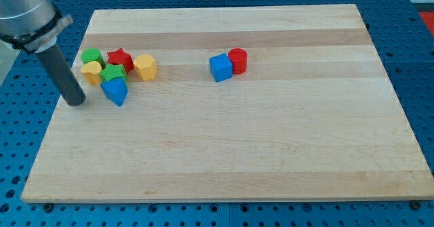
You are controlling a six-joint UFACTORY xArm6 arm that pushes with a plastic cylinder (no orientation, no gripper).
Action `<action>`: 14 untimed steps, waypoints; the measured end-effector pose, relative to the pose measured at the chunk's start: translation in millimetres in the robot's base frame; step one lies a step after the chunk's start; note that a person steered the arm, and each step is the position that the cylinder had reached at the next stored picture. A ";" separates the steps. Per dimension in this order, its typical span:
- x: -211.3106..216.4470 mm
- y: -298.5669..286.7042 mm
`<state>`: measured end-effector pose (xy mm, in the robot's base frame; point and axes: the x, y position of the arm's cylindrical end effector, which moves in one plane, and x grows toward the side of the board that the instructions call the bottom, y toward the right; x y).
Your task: Push the green circle into the yellow heart
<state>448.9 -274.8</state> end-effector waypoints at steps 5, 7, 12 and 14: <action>-122.8 -29.9; -128.2 0.6; -36.8 2.2; 59.7 2.2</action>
